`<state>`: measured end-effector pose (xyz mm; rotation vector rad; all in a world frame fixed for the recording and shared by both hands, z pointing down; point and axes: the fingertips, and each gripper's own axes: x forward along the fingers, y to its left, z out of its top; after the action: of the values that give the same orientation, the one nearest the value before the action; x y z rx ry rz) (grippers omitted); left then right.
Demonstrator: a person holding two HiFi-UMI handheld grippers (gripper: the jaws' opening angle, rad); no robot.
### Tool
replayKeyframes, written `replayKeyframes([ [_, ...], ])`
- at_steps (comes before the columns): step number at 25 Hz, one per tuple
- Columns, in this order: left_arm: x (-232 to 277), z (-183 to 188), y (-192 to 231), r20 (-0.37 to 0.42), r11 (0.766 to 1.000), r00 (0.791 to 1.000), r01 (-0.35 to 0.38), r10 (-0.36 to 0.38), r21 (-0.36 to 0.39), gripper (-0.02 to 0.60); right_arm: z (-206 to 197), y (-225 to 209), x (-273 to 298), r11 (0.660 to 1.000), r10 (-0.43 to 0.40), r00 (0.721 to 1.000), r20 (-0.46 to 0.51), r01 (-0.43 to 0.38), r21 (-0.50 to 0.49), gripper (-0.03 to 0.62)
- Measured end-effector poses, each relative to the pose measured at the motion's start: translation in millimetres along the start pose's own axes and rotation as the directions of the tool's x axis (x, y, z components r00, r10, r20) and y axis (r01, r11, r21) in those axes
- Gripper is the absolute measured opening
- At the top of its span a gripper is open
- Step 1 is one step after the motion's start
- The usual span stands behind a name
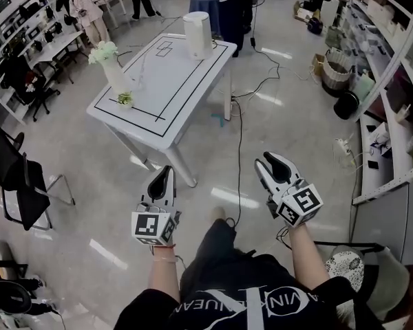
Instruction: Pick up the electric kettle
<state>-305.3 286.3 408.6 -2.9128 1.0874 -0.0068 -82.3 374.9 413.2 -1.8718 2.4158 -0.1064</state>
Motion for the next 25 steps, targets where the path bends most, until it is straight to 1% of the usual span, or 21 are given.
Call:
replayKeyframes([
  [3, 23.3, -3.0, 10.1, -0.009, 1.000, 1.000, 0.004, -0.004, -0.008, 0.023, 0.9, -18.0, 17.5, 1.000, -0.009, 1.000, -0.001, 0.009, 0.002, 0.127],
  [7, 61.3, -1.0, 34.5, 0.001, 1.000, 1.000, -0.013, 0.013, -0.024, 0.023, 3.7, -41.8, 49.6, 1.000, -0.008, 1.000, -0.006, 0.008, 0.004, 0.137],
  [15, 136.5, -6.7, 71.9, -0.011, 0.999, 1.000, -0.013, 0.013, -0.041, 0.023, 0.2, -87.3, 112.2, 1.000, 0.005, 0.999, -0.034, -0.005, 0.005, 0.138],
  [20, 174.0, -12.4, 93.2, -0.028, 0.999, 1.000, 0.001, -0.002, -0.046, 0.023, -0.9, -111.5, 149.2, 1.000, -0.010, 0.999, -0.034, 0.011, 0.018, 0.138],
  [25, 209.4, -14.4, 118.4, -0.022, 0.998, 1.000, 0.018, -0.019, -0.053, 0.023, 1.5, -132.1, 184.2, 0.999, -0.030, 0.999, -0.017, 0.030, 0.037, 0.138],
])
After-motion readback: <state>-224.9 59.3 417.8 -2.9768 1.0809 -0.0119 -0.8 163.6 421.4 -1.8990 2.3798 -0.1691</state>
